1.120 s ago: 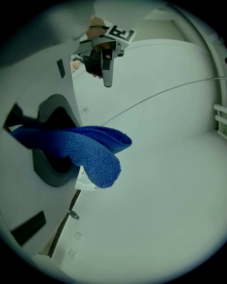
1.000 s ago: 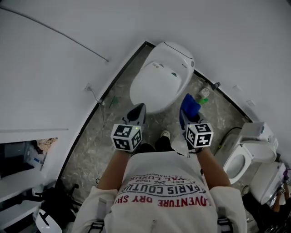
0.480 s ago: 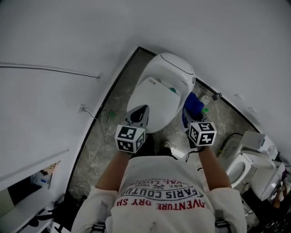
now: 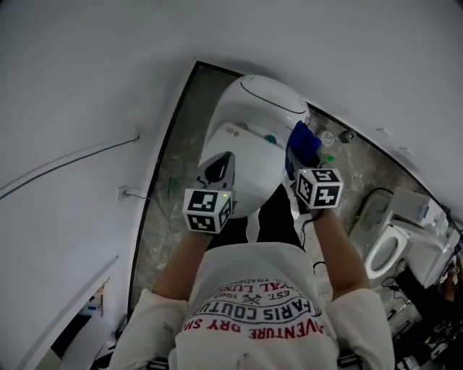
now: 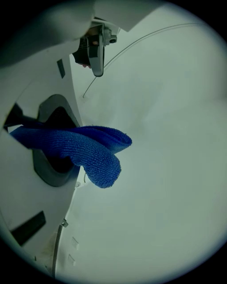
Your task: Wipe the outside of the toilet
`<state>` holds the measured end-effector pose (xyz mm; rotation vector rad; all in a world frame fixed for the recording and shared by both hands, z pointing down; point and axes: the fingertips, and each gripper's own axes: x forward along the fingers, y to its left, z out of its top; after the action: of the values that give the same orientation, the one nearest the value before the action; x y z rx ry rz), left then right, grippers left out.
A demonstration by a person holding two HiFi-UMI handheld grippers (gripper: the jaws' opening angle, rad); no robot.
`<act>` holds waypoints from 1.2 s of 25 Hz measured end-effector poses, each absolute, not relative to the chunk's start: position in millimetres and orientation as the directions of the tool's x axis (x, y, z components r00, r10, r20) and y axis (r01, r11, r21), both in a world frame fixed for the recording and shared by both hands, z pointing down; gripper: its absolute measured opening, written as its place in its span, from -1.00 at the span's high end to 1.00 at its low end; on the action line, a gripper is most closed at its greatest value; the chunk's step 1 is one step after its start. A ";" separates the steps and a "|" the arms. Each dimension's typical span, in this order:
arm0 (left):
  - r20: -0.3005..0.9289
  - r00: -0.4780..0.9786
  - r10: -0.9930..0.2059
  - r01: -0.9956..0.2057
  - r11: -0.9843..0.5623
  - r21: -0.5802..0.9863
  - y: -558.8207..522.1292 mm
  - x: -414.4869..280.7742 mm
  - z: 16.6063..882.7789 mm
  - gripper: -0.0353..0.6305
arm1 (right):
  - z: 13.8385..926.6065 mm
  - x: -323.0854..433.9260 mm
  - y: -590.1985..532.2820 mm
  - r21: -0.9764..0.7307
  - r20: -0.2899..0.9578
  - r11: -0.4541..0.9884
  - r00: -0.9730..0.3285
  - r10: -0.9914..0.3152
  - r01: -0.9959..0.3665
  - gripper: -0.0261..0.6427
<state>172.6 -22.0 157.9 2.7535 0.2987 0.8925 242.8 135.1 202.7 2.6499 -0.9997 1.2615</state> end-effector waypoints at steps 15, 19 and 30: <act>0.606 0.789 0.100 -0.193 -0.896 0.400 -30.3 267.6 248.6 0.88 | 336.2 404.4 166.0 -0.191 0.893 -0.731 0.194 -0.406 -0.655 0.70; 0.663 0.748 0.019 -0.298 -0.883 0.362 -38.0 273.2 276.7 0.88 | 359.4 421.9 152.8 -0.177 0.910 -0.681 0.146 -0.389 -0.711 0.70; 0.695 0.719 -0.001 -0.378 -0.839 0.391 -36.8 286.4 317.9 0.88 | 371.8 438.4 101.8 -0.167 0.897 -0.523 0.091 -0.433 -0.836 0.70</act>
<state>286.4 -36.8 317.9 2.4046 -0.2883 0.9718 438.4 101.8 371.8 1.9888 -1.2470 1.4135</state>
